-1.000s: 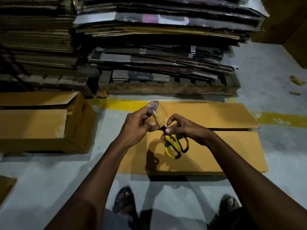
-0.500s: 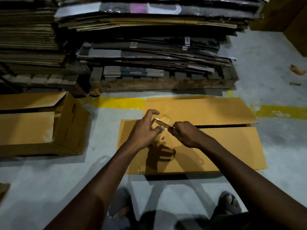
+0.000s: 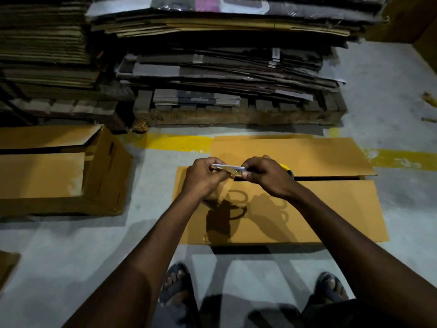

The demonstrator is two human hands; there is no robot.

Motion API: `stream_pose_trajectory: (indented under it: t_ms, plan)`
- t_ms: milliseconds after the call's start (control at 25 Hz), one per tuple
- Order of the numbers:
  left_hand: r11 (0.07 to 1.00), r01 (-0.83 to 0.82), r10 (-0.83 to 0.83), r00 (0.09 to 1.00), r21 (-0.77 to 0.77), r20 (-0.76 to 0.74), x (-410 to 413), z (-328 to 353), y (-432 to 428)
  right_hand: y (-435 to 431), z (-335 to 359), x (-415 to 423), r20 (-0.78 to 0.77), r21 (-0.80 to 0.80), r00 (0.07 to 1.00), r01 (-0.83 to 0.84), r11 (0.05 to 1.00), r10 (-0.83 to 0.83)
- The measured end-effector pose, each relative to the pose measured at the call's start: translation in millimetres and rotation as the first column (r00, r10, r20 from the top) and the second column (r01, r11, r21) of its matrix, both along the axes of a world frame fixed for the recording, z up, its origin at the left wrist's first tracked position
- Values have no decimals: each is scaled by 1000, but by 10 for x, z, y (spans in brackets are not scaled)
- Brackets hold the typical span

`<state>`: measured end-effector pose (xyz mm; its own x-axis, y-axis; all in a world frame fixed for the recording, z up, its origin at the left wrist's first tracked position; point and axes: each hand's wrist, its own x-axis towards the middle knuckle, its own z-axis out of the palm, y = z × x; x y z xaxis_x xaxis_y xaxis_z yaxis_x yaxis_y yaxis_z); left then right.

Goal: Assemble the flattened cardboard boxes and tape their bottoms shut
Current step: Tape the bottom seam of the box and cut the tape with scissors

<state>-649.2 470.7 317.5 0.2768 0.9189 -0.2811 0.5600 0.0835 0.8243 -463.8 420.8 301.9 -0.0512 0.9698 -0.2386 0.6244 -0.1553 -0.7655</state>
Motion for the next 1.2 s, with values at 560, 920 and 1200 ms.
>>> stream_pose_trajectory:
  t_ms: [560,920,1200]
  plan:
    - [999,7,-19,945,-36,-327,-693,-203,183,666,-921,-62,441,94,858,250,964,-265]
    - [984,-113,152,935,138,-319,-657,-371,286,1251,-1435,101,769,-58,639,36,998,22]
    - [980,-177,184,980,86,-76,-417,-271,204,403,-1717,-132,724,300,638,51,953,-263]
